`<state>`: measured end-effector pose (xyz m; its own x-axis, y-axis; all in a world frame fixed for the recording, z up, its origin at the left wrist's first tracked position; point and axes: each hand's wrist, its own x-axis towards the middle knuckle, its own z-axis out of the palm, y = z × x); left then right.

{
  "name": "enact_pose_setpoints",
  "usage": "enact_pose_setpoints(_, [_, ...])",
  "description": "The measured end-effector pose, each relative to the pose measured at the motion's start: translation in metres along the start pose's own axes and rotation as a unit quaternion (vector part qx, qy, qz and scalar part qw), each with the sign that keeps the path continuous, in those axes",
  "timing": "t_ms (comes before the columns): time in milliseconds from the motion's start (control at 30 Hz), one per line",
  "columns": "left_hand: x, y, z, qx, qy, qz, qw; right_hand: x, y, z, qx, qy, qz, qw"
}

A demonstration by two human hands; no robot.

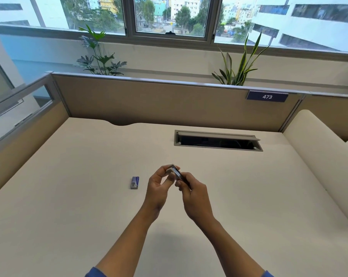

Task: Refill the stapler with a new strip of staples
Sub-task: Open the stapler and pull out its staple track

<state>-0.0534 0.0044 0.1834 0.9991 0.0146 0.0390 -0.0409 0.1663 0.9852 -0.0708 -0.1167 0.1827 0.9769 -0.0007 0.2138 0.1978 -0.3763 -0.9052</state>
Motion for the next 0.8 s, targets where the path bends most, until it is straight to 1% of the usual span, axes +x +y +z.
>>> enact_pose_setpoints(67, [0.0,0.002,0.001,0.004,0.004,-0.001,1.0,0.001,0.0,0.0,0.0,-0.001,0.001,1.0])
enact_pose_setpoints(167, [0.001,0.004,0.001,0.005,0.014,0.007,1.0,0.002,-0.001,0.002,-0.007,0.021,-0.017,1.0])
enact_pose_setpoints(267, [0.003,0.004,0.0,0.031,0.023,0.018,0.999,0.002,0.001,0.004,-0.01,0.036,-0.019,0.999])
enact_pose_setpoints(467, [0.007,0.005,-0.001,0.032,-0.009,-0.008,0.999,0.006,0.004,0.002,-0.002,0.006,-0.004,1.0])
enact_pose_setpoints(600, [0.006,0.003,0.0,0.038,0.012,0.003,0.999,0.006,0.007,0.003,0.003,0.005,0.003,1.0])
enact_pose_setpoints(700, [0.007,0.003,-0.003,0.065,0.014,0.012,0.998,0.006,0.01,0.002,0.021,0.008,0.007,1.0])
enact_pose_setpoints(800, [0.007,0.005,-0.004,0.056,0.023,0.013,0.998,0.005,0.009,0.002,0.03,0.013,-0.015,0.999])
